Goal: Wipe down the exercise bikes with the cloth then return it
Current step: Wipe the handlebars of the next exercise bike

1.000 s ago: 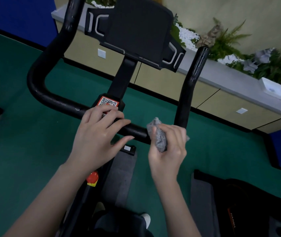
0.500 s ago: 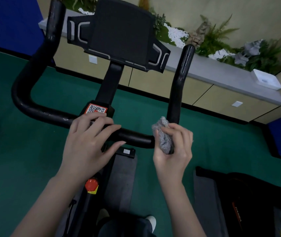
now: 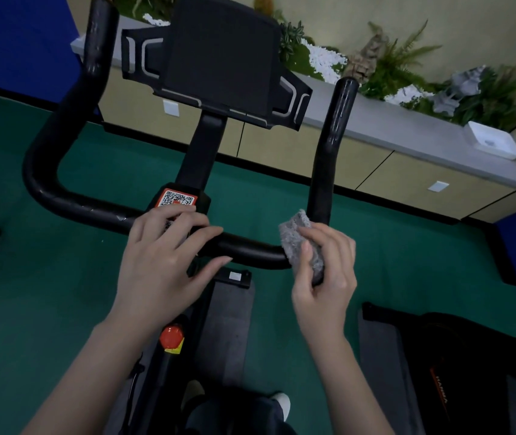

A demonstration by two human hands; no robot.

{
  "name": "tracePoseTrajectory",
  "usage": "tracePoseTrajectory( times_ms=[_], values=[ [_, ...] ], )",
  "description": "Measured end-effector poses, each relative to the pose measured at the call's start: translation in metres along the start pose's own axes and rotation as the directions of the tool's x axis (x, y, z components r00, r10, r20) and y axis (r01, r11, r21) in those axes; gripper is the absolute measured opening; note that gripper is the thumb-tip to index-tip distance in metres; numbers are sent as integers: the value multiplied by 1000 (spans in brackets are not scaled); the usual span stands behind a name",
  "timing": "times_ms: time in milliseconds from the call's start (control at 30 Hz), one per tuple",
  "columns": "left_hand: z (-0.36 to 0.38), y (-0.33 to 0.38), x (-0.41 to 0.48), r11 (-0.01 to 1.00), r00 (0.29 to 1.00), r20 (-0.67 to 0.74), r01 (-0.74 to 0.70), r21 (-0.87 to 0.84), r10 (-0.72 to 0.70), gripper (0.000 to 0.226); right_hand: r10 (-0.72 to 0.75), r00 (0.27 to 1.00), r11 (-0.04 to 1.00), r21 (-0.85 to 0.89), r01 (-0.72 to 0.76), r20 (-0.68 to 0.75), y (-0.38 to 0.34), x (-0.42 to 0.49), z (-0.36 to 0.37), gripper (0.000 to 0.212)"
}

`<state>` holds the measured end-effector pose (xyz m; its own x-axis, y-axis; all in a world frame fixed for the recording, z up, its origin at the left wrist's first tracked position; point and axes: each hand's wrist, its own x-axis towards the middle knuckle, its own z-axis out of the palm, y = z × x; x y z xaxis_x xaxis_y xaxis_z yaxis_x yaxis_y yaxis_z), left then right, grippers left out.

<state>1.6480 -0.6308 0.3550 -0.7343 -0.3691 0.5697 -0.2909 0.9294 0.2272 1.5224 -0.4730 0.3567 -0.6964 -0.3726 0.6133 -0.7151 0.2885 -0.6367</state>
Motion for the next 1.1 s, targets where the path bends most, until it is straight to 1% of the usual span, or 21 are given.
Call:
tracePoseTrajectory(
  times_ms=[133,267,367,467,500,567,600,633,700,733,800,867,933,1000,1100],
  values=[
    [0,0,0,1000,1000,-4,1,0,-1,35,-41,997,999,-32,43,61,-9,0,8,19],
    [1,-1,0,1000,1000,-3,0,10,0,36,-81,981,996,-16,85,178,-25,-7,22,17],
    [2,-1,0,1000,1000,-12,-2,10,2,35,-118,969,986,-91,140,215,-17,-1,13,20],
    [3,-1,-1,1000,1000,-29,0,1,0,35,-73,977,981,-164,107,202,-18,5,4,17],
    [3,-1,-1,1000,999,-32,1,-3,-1,35,-49,974,979,-182,90,220,-22,9,4,15],
    [3,-2,-1,1000,1000,-28,-3,-1,3,35,14,943,973,-221,64,334,-29,24,5,12],
    [3,-2,-1,1000,1000,-28,-7,2,7,35,68,902,969,-245,43,427,-29,36,5,11],
    [3,-2,-2,1000,1000,-29,-11,2,11,34,139,838,961,-276,14,527,-28,50,6,12],
    [3,-2,-2,1000,999,-32,-15,-2,15,34,275,658,937,-349,-20,701,-28,76,9,13],
    [3,-3,-2,1000,999,-34,-14,-2,14,34,299,572,930,-368,6,764,-29,86,13,12],
    [3,-3,-2,1000,999,-38,-15,3,15,34,282,432,932,-351,88,857,-30,97,23,14],
    [3,-3,-2,1000,999,-38,-19,3,19,34,246,329,941,-306,143,912,-29,104,27,19],
    [4,-4,-2,1000,999,-34,-23,-1,23,34,207,283,946,-265,185,937,-23,108,22,22],
    [4,-4,-3,1000,999,-34,-26,0,25,35,168,269,953,-226,201,949,-19,110,13,28],
    [5,-4,-3,1000,999,-37,-29,8,29,36,96,239,955,-157,251,966,-18,111,5,25]
  ],
)
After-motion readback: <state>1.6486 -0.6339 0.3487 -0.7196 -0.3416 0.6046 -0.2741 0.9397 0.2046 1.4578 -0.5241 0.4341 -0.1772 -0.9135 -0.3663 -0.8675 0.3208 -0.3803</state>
